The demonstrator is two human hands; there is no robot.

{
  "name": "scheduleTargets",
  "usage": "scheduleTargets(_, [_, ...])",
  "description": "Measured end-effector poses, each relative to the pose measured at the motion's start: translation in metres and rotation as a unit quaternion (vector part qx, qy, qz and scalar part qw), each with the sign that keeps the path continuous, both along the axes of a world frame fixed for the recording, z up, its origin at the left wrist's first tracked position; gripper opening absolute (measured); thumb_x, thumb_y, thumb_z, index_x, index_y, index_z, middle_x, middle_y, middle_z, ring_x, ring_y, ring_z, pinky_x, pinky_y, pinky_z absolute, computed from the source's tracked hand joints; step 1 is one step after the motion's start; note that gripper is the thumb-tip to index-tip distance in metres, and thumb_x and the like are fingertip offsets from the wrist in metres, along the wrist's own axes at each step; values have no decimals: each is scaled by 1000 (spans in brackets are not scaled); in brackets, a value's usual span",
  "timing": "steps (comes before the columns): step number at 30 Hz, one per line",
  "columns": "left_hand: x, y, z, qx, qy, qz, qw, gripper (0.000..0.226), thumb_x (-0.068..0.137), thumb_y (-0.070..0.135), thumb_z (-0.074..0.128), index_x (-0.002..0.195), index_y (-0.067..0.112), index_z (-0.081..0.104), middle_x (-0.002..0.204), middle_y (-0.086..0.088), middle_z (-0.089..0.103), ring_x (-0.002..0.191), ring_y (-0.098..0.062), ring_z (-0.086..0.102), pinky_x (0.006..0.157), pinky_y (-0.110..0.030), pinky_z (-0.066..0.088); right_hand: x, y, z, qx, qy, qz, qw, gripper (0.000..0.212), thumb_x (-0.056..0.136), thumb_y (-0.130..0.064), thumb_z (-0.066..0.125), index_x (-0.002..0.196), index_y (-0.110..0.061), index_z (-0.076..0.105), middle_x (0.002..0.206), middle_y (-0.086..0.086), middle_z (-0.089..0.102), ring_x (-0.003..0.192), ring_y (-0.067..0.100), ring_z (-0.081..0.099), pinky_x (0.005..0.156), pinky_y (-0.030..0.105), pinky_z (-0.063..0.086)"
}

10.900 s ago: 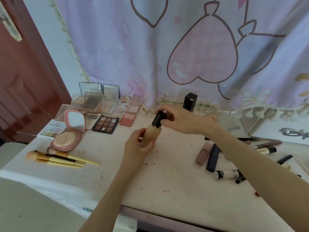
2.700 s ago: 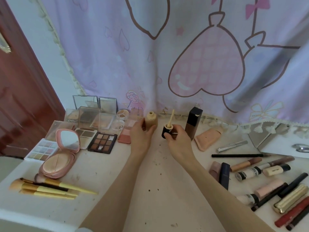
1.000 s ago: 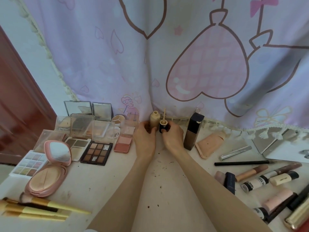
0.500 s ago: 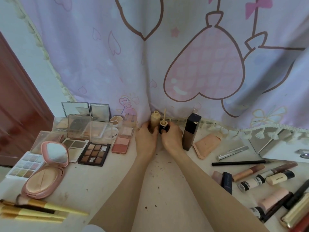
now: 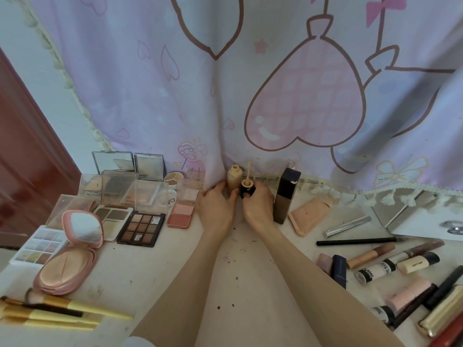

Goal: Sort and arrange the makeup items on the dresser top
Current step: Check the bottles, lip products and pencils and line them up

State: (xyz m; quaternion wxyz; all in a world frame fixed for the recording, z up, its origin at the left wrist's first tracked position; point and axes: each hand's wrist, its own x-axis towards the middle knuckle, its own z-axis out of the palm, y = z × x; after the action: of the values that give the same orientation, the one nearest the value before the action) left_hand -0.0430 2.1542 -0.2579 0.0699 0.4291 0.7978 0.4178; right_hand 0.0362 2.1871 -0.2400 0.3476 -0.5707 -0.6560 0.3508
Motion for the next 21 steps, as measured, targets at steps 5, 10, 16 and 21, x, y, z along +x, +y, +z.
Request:
scheduleTargets(5, [3,-3,4,-8,-4,11,1000,33,88,42,55,112,22,64,108,-6,66,104,-33,45,80,-32,32,1,0,0,3,-3,7,1000,29,89,-2,51,117,-6,58,119,14,59,113,29,52,90,31,40])
scheduleTargets(10, [2,-3,-1,49,-51,9,997,30,84,33,61,106,13,67,100,-8,69,100,-30,56,86,-42,44,0,0,-1,0,-9,36,999,29,89,-6,54,116,-8,60,117,13,62,111,29,55,94,37,44])
scheduleTargets(16, [2,-3,-5,61,-57,15,996,24,82,20,63,103,7,66,96,-13,68,95,-32,57,84,-45,45,-1,-1,1,4,-26,55,998,26,89,-6,54,114,-6,61,116,15,61,110,29,55,93,37,44])
scheduleTargets(21, [0,-5,-4,50,-52,-1,997,25,82,17,62,105,6,65,97,-13,67,95,-32,56,85,-46,44,1,-3,3,4,-35,58,998,28,88,-6,54,115,-5,61,116,16,62,110,31,55,93,38,44])
